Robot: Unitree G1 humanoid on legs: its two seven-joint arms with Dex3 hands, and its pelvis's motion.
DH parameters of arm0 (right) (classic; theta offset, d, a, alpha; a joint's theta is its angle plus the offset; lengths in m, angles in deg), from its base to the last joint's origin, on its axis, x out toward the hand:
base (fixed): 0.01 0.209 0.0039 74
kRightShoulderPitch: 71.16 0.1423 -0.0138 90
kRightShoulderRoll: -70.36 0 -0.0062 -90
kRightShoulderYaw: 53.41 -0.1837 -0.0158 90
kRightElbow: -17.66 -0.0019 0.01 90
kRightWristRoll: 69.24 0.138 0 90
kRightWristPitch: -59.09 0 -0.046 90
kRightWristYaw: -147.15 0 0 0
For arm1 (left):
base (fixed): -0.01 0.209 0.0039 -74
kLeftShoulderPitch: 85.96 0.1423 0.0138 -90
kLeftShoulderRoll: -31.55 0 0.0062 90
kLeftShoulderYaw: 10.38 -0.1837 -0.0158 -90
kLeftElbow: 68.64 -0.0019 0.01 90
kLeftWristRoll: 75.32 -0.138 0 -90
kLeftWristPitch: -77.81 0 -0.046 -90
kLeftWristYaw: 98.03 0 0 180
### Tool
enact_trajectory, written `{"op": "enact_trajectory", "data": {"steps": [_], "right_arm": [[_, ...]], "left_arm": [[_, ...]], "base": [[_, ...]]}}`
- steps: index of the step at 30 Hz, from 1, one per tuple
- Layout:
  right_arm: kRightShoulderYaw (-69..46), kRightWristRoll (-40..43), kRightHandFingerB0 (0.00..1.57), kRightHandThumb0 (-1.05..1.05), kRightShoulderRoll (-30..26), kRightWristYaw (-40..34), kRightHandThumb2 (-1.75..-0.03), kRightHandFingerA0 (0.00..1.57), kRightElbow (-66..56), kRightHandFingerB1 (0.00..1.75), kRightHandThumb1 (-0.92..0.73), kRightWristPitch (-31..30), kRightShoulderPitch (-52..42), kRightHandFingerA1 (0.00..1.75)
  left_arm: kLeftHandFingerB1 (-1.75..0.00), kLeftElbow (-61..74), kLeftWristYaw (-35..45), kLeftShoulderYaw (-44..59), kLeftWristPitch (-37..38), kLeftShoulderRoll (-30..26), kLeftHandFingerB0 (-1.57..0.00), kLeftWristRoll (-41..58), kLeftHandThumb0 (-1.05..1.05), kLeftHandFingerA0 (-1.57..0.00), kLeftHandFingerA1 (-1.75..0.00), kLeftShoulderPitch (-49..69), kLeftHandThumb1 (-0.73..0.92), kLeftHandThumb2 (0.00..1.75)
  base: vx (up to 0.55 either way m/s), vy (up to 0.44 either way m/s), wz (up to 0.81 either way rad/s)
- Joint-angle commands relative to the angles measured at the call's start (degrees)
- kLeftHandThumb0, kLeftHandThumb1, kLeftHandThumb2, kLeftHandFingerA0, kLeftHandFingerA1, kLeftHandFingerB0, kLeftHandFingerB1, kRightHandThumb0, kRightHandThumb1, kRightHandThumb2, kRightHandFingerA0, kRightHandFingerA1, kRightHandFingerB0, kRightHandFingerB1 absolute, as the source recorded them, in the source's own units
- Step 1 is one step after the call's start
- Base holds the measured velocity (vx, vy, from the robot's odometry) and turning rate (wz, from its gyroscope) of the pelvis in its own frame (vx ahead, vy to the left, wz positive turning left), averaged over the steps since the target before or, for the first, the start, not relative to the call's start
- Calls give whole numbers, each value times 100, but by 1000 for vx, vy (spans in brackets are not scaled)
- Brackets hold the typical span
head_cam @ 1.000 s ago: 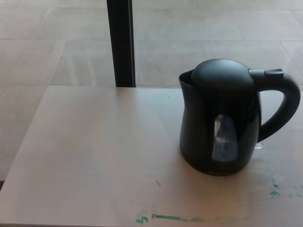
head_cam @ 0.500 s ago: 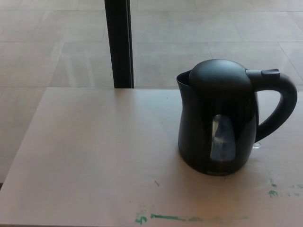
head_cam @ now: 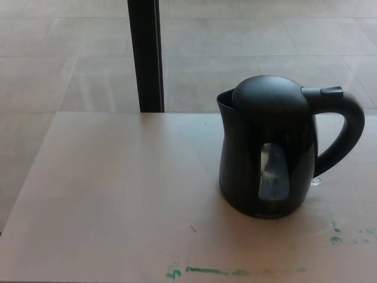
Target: The robot uses its right hand to push down on the lid of a kettle kept in the middle of the desk to close it
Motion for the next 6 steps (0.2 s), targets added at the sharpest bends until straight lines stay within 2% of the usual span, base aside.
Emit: {"op": "enact_trajectory", "data": {"steps": [1,2,3,4,5,6], "right_arm": [[-338,969,16,-69,345,-563,-62,34,57,29,-67,173,-222,42],[-329,968,8,-72,347,-598,-91,27,110,41,-58,214,-238,51],[-325,982,15,-67,335,-633,-62,35,169,28,-72,229,-246,41],[-330,999,15,-67,321,-660,-62,35,217,28,-72,225,-246,41],[-297,1034,5,-68,293,-538,-92,24,455,40,-59,364,-301,50],[-323,1091,6,-67,285,-584,-90,26,572,40,-58,394,-267,50]], "left_arm": [[-35,-4,45,35,154,-33,-34,67,-75,-42,-49,25,77,63],[-35,-6,68,42,136,-37,-32,79,-76,-41,-49,12,77,64],[-35,2,71,42,125,-37,-32,81,-76,-41,-49,8,77,63],[-35,15,66,36,122,-36,-32,77,-76,-41,-49,10,77,63],[-35,-63,24,77,87,-40,-34,106,-77,-42,-49,-46,76,63],[-35,-60,5,68,73,-49,-35,93,-78,-43,-48,-51,76,63]], "base": [[0,0,0],[0,0,0],[0,0,0],[0,0,0],[0,0,0],[0,0,0]]}}
